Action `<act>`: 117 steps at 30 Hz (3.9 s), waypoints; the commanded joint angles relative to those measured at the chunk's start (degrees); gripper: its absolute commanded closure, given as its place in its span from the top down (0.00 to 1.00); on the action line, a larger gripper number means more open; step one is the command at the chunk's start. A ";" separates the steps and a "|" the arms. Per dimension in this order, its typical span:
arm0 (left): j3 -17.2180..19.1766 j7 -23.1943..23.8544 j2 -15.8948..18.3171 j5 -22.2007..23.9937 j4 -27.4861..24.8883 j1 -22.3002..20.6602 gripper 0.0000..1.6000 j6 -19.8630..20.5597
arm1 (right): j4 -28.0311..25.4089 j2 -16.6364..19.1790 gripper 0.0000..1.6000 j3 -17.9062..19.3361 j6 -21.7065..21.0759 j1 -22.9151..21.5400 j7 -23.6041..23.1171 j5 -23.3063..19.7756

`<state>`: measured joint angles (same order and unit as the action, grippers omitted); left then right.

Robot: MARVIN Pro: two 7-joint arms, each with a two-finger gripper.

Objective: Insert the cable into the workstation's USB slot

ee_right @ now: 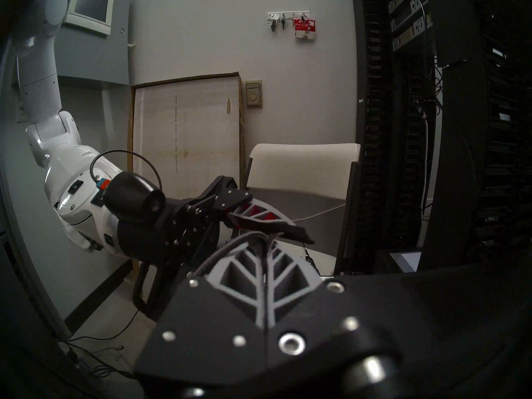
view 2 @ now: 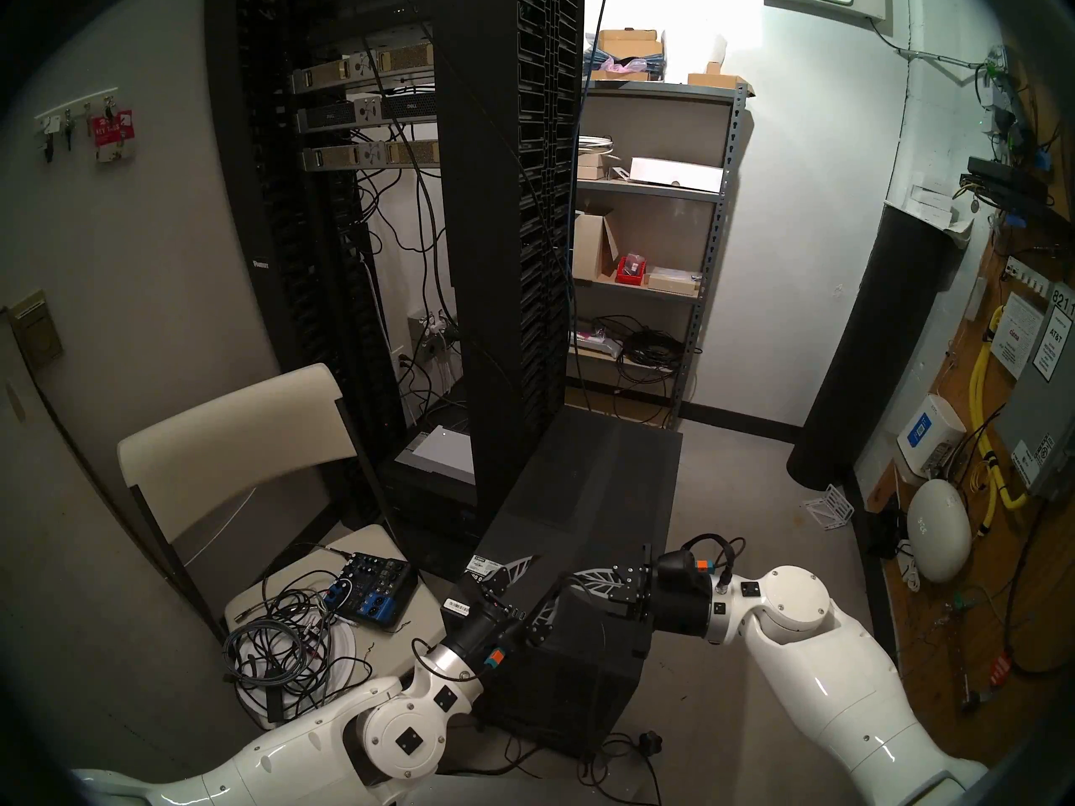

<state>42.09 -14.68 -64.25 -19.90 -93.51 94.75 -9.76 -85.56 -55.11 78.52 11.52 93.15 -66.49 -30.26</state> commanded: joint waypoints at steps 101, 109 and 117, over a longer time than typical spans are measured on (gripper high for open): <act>-0.95 -3.26 -0.56 10.58 -4.37 0.94 0.00 -2.88 | -0.90 -4.38 0.00 1.43 0.60 2.05 1.56 2.78; -1.85 -1.75 -0.40 11.12 -4.24 0.68 0.00 -2.57 | -0.24 -5.03 0.00 1.78 -0.30 0.83 0.91 1.26; -2.89 0.02 0.29 12.50 -4.29 0.08 0.05 -2.34 | -0.71 -5.44 0.00 2.43 -2.06 0.53 -0.02 -0.10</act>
<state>40.41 -16.15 -63.98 -7.87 -96.17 95.41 -11.82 -85.27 -59.64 80.68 10.42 94.98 -66.28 -28.69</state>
